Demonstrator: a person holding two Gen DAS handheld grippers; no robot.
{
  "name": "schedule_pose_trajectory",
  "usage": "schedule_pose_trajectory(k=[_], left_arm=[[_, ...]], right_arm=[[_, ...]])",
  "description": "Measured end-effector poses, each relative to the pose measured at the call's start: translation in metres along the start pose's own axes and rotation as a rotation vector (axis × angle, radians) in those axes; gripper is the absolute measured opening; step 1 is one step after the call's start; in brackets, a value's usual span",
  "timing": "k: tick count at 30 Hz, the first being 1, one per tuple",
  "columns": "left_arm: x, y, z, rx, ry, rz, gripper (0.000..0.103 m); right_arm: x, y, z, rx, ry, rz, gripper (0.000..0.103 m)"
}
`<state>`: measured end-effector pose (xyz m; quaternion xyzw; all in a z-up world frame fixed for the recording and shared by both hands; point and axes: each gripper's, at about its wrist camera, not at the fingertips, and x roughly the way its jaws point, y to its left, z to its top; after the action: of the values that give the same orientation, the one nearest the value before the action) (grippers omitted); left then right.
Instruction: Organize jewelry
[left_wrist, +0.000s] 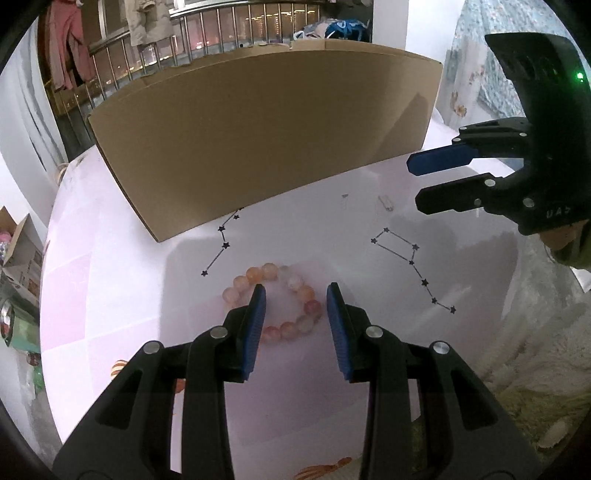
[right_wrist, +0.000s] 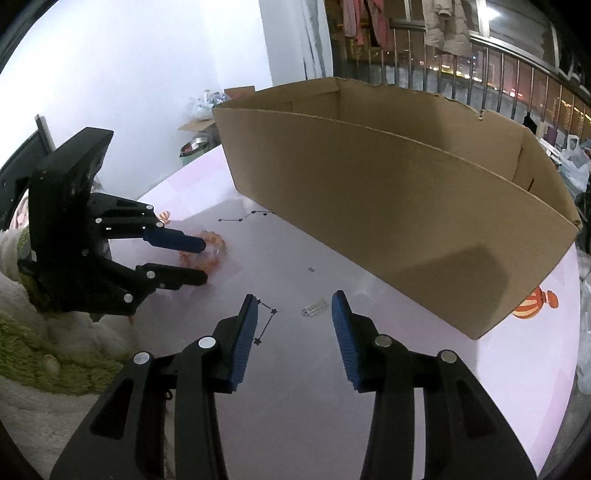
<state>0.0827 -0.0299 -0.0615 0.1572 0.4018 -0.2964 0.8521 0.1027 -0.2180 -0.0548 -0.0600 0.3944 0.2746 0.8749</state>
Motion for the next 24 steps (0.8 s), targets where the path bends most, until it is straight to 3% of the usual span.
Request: schedule_pose_trajectory(k=[10, 18, 24], left_arm=[[0.006, 0.000, 0.007, -0.003, -0.004, -0.004, 0.011], [0.010, -0.001, 0.014, -0.008, -0.008, 0.001, 0.009], [0.013, -0.001, 0.015, -0.008, -0.010, 0.002, 0.009]], right_arm=[[0.011, 0.002, -0.001, -0.031, 0.024, -0.003, 0.041], [0.019, 0.002, 0.000, -0.090, 0.045, 0.006, 0.040], [0.024, -0.003, 0.002, -0.116, 0.069, 0.016, 0.032]])
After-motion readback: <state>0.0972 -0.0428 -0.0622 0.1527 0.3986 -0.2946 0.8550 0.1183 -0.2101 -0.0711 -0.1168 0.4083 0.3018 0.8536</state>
